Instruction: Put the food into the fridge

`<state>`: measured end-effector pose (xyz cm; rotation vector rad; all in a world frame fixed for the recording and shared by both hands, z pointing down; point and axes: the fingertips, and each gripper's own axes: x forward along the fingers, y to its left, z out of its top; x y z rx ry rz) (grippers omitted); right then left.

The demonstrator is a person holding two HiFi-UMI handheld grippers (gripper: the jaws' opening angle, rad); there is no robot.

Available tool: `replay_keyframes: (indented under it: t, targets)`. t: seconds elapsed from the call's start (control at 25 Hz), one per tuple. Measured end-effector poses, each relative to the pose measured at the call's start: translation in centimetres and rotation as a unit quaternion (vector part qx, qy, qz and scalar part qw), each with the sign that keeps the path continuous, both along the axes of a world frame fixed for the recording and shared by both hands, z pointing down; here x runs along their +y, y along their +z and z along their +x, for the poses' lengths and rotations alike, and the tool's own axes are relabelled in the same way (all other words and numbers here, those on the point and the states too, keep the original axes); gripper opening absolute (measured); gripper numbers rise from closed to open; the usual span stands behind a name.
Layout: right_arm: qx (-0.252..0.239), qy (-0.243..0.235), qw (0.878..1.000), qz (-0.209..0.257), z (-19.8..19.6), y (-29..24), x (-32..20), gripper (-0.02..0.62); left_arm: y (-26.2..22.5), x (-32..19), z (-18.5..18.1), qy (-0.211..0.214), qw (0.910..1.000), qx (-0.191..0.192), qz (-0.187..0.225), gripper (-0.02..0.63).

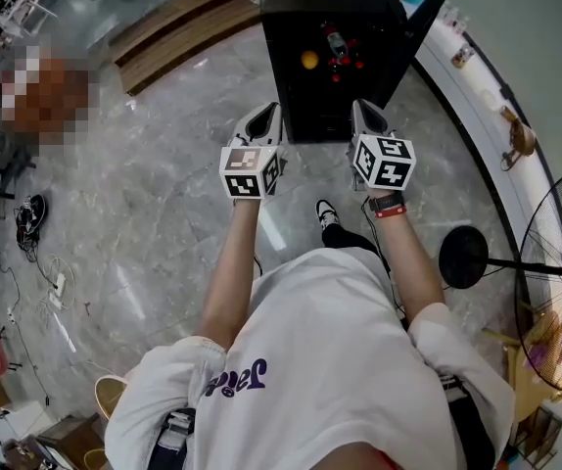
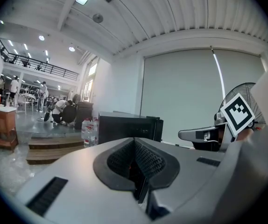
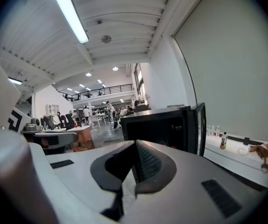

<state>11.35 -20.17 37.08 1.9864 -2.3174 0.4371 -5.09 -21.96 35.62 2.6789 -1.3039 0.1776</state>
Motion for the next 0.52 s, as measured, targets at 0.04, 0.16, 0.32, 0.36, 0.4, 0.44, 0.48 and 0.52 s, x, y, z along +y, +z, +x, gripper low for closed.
replay_keyframes:
  t: [0.04, 0.16, 0.32, 0.36, 0.4, 0.44, 0.48, 0.52]
  targets:
    - [0.0, -0.001, 1.0, -0.001, 0.0, 0.1, -0.1, 0.014, 0.0, -0.1, 0.1, 0.001, 1.0, 0.0, 0.0, 0.018]
    - [0.003, -0.003, 1.0, -0.005, 0.2, 0.6, -0.7, 0.015, 0.4, -0.8, 0.7, 0.007, 1.0, 0.001, -0.001, 0.018]
    - [0.006, -0.008, 1.0, -0.013, 0.0, 1.4, -2.3, 0.014, 1.3, -2.3, 0.8, 0.006, 0.9999, 0.003, -0.009, 0.018]
    - [0.006, -0.01, 1.0, -0.016, 0.0, 1.6, -2.8, 0.014, 1.5, -2.8, 0.8, 0.006, 0.9999, 0.003, -0.012, 0.018]
    - [0.007, -0.012, 1.0, -0.018, 0.0, 1.8, -3.5, 0.014, 1.7, -3.4, 0.9, 0.006, 0.9999, 0.003, -0.014, 0.018]
    - [0.008, -0.014, 1.0, -0.021, 0.0, 2.0, -4.1, 0.014, 1.9, -4.0, 1.0, 0.007, 0.9998, 0.004, -0.016, 0.018]
    - [0.009, -0.017, 1.0, -0.023, 0.0, 2.2, -4.8, 0.014, 2.1, -4.6, 1.1, 0.007, 0.9998, 0.004, -0.018, 0.018]
    - [0.01, -0.019, 0.999, -0.026, 0.0, 2.5, -5.4, 0.014, 2.4, -5.3, 1.1, 0.007, 0.9998, 0.005, -0.02, 0.018]
